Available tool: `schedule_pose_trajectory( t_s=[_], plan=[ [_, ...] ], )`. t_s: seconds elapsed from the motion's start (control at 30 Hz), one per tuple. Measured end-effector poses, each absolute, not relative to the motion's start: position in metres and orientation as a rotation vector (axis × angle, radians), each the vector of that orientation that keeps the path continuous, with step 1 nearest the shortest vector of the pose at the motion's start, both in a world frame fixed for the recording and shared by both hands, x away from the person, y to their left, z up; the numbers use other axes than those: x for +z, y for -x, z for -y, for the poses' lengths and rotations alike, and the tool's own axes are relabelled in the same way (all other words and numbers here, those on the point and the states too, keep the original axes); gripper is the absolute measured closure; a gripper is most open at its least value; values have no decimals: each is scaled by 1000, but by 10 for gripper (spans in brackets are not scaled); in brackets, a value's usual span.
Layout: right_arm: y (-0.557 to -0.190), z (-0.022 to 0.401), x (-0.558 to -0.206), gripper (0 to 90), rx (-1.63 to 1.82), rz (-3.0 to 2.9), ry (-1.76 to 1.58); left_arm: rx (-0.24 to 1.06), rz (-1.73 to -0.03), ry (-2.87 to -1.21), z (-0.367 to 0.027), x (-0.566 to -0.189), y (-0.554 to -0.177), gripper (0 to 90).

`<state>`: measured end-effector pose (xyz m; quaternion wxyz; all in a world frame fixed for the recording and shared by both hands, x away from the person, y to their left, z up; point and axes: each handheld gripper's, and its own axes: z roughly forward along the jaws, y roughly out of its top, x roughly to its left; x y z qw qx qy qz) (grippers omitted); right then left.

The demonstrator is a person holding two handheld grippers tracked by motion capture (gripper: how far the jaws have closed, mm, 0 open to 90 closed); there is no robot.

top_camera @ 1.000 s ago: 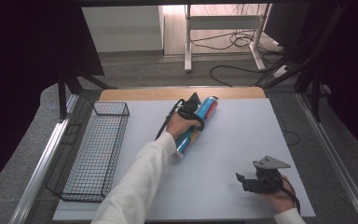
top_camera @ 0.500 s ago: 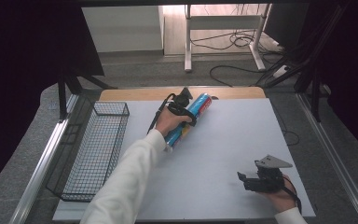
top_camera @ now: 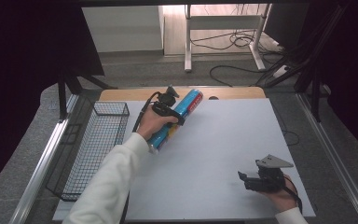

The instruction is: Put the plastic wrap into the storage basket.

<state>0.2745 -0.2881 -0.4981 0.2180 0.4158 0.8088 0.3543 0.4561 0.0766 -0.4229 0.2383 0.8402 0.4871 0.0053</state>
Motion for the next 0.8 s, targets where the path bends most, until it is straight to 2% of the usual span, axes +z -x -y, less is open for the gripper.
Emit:
schedule_pose_trajectory(
  t_s=[0.33, 0.8],
  plan=[
    [-274, 287, -496, 185, 980, -2231, -1150, 34, -1314, -2260, -107, -410, -430, 318],
    [-273, 290, -494, 185, 981, -2217, -1159, 60, -1284, -2259, -129, -401, -397, 318]
  ],
)
